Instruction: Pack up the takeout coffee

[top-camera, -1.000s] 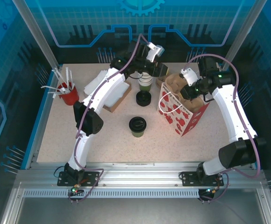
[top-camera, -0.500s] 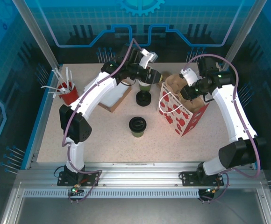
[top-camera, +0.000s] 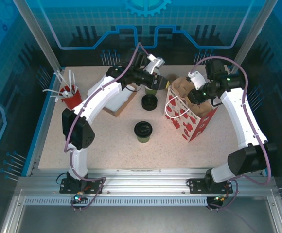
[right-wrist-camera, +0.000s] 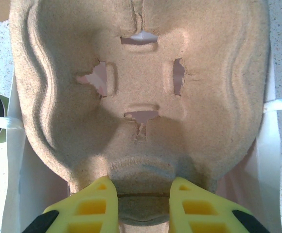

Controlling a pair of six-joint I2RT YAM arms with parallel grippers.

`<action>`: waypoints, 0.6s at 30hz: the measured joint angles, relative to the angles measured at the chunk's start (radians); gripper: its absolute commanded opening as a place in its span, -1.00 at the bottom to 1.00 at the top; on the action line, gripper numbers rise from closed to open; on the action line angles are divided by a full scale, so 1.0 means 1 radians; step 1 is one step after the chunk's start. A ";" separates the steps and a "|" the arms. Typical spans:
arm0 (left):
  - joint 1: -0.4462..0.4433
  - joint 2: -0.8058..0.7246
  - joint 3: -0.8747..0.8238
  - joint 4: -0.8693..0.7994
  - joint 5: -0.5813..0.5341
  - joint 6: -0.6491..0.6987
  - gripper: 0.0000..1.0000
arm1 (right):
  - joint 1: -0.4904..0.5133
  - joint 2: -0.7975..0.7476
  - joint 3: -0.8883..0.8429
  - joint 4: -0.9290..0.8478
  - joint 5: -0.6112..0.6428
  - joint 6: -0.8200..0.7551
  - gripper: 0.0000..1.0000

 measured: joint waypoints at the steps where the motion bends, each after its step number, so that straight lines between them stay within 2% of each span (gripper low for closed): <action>1: -0.001 0.006 0.000 0.000 0.002 0.000 -0.08 | 0.000 0.000 0.000 0.000 0.001 0.000 -0.61; 6: -0.001 0.043 0.015 -0.001 0.010 0.000 -0.15 | 0.000 -0.002 0.000 0.000 0.003 0.000 -0.61; 18: -0.002 0.095 0.084 -0.004 0.023 -0.012 -0.16 | 0.000 -0.005 -0.002 0.000 0.003 0.000 -0.61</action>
